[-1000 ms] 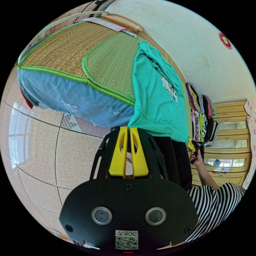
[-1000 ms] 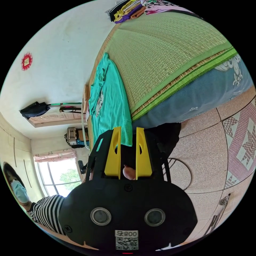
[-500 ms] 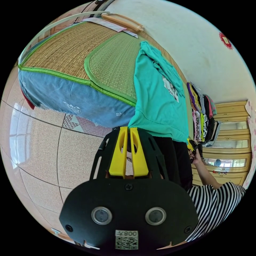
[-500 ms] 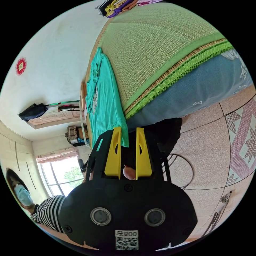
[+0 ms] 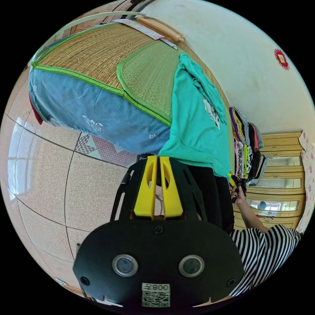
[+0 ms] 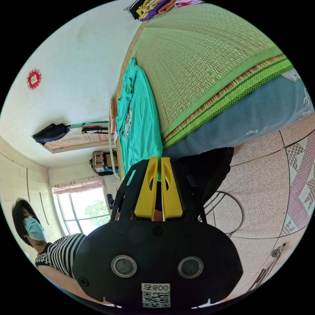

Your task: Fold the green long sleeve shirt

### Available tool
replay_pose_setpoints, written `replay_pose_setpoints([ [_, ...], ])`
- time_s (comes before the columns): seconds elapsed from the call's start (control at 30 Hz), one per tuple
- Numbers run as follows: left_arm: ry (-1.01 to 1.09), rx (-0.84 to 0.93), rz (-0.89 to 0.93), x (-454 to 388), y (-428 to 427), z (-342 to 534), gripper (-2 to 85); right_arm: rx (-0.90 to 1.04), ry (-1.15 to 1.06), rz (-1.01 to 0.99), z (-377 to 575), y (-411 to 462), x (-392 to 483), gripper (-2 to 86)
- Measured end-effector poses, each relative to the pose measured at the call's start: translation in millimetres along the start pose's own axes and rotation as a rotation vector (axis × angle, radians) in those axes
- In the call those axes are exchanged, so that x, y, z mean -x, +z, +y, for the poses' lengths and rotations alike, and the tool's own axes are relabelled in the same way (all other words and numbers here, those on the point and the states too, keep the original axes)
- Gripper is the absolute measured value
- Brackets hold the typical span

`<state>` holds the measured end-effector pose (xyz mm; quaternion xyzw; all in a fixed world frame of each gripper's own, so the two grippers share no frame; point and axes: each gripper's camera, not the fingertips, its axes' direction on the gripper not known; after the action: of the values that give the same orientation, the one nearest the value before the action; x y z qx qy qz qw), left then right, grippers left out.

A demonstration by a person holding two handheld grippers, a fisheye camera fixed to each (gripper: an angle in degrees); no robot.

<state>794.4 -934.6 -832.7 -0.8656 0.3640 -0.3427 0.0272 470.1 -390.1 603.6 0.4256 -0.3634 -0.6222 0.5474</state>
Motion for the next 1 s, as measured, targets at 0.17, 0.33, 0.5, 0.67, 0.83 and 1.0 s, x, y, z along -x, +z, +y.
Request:
replay_pose_setpoints([
  [0.17,-0.081,-0.054,0.088,38.6,-2.5,18.7,3.4,-0.003,-0.009,-0.01,-3.6,-2.1,5.0,1.0],
  [0.33,-0.085,-0.058,0.29,65.4,25.4,15.3,10.3,0.001,-0.021,-0.004,-6.7,-8.1,11.4,0.9],
  [0.5,-0.129,-0.069,0.476,94.1,65.8,9.8,13.2,0.007,-0.018,0.006,-10.2,-11.7,13.1,0.9],
  [0.67,-0.147,-0.04,0.525,109.0,89.2,8.5,10.8,0.013,-0.007,0.014,-13.8,-11.7,10.5,0.9],
  [0.83,-0.127,-0.028,0.565,117.8,94.7,17.4,4.3,0.022,-0.005,0.018,-15.9,-16.6,6.2,0.9],
  [1.0,-0.109,-0.043,0.606,126.4,83.5,34.8,2.5,0.023,-0.008,0.004,-14.2,-24.7,1.0,0.9],
])
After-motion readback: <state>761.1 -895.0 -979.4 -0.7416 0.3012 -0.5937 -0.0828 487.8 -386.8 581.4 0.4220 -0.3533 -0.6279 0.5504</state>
